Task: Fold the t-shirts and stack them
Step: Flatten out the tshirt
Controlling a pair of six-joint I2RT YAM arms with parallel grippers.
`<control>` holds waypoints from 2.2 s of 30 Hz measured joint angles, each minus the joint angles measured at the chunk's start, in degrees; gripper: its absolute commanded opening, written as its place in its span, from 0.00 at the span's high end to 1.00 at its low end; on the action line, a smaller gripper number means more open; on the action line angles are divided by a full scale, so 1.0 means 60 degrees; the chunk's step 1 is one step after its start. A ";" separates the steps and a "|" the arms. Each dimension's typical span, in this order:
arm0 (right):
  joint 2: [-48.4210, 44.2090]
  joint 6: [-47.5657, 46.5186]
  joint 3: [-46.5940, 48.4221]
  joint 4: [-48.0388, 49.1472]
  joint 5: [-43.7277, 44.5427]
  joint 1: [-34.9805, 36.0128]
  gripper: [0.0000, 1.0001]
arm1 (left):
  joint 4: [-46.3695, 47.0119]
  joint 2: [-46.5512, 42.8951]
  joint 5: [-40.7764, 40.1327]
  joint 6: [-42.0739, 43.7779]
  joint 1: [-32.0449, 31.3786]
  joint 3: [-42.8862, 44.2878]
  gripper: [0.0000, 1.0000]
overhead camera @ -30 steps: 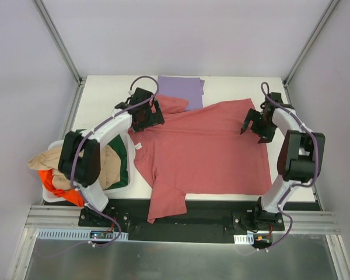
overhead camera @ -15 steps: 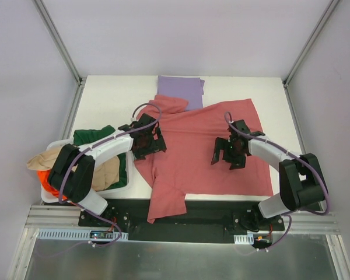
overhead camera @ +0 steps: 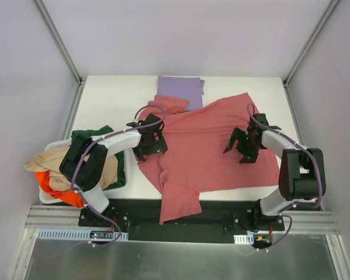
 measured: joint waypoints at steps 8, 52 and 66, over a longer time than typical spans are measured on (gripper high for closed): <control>0.0882 -0.0375 0.0973 -0.0138 0.0022 -0.0845 0.02 | -0.0404 0.1286 -0.0397 0.0368 0.0550 0.1574 0.01; -0.1257 -0.0659 -0.1056 0.0229 0.1504 0.0907 0.04 | -0.0637 0.1384 -0.0135 0.1260 -0.0678 0.1668 0.01; 0.0430 -0.0699 0.1151 0.0044 0.1982 0.2182 0.04 | -0.0495 0.2007 -0.0178 0.2284 0.1169 0.3107 0.01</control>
